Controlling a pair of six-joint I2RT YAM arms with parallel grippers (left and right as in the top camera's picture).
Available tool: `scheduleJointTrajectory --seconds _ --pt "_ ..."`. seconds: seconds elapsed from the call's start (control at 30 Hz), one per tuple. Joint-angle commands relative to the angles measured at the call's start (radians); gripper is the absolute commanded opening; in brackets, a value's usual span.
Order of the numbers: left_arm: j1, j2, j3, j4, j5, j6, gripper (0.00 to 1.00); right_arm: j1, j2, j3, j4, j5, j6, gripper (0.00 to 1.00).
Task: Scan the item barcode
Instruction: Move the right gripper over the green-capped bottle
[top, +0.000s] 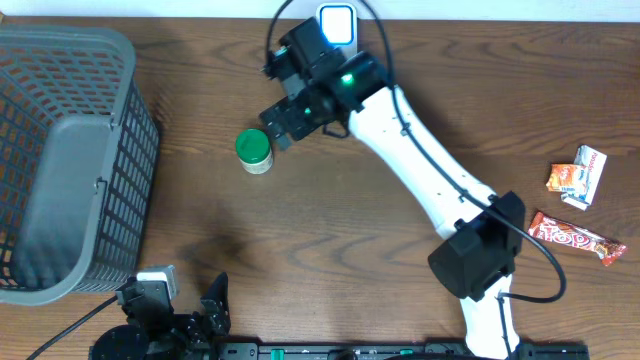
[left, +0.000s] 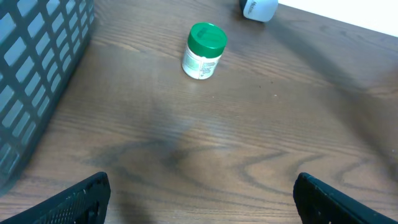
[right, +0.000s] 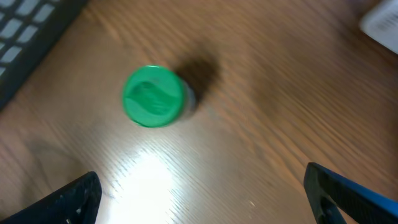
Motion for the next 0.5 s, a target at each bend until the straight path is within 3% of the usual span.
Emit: scheduleJointTrajectory --seconds 0.0,0.17,0.47 --pt "-0.005 -0.002 0.001 -0.002 0.010 0.002 0.94 0.031 0.060 0.006 0.036 0.003 -0.080 0.99" --pt "-0.005 -0.002 0.001 -0.002 0.010 0.002 0.94 0.071 0.132 0.006 0.072 -0.019 -0.168 0.99" --pt "-0.005 -0.002 0.001 -0.002 0.010 0.002 0.94 0.123 0.189 0.006 0.227 -0.030 -0.197 0.99"
